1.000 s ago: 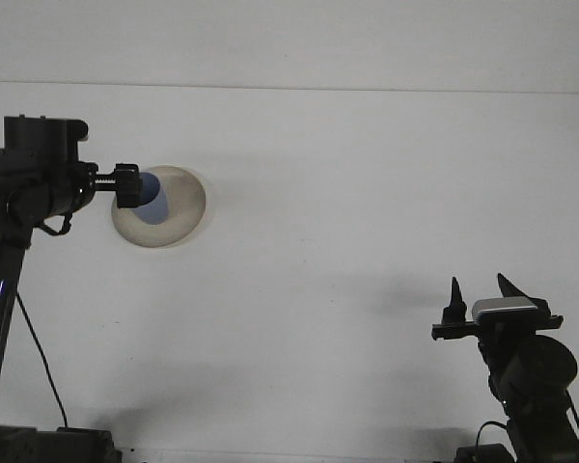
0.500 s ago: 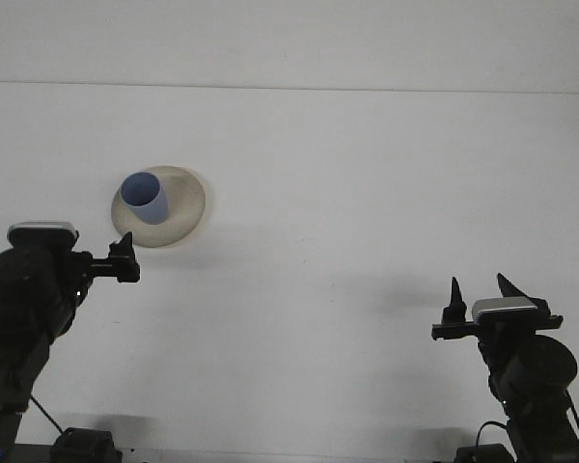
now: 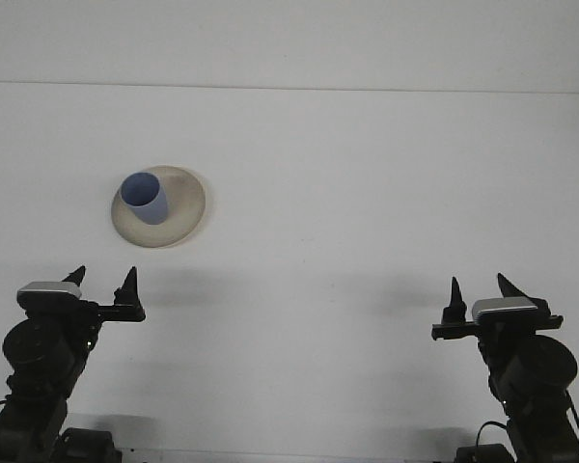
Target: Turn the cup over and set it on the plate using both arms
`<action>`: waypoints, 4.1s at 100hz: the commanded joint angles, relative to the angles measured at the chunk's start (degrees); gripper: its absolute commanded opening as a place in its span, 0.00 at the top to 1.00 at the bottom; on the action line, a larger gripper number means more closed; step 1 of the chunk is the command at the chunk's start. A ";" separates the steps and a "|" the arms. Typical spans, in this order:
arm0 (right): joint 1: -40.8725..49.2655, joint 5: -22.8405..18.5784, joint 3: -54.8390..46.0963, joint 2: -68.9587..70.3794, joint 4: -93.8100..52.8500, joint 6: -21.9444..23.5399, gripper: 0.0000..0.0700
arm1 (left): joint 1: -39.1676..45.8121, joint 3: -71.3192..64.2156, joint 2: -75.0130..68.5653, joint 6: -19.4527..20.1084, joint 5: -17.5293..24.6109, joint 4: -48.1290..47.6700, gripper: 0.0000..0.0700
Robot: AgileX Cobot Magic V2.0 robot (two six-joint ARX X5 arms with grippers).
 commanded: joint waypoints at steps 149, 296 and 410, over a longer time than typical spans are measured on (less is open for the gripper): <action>0.13 0.20 0.46 0.17 0.98 -0.26 1.00 | -0.13 0.50 0.02 0.04 0.17 0.28 0.98; 0.13 0.17 0.46 0.17 3.17 -0.26 1.00 | -0.07 -32.92 -27.76 1.38 0.17 25.90 0.98; -1.79 3.21 -4.46 -6.54 11.06 -0.68 1.00 | -0.09 -32.92 -27.76 1.33 0.17 25.90 0.98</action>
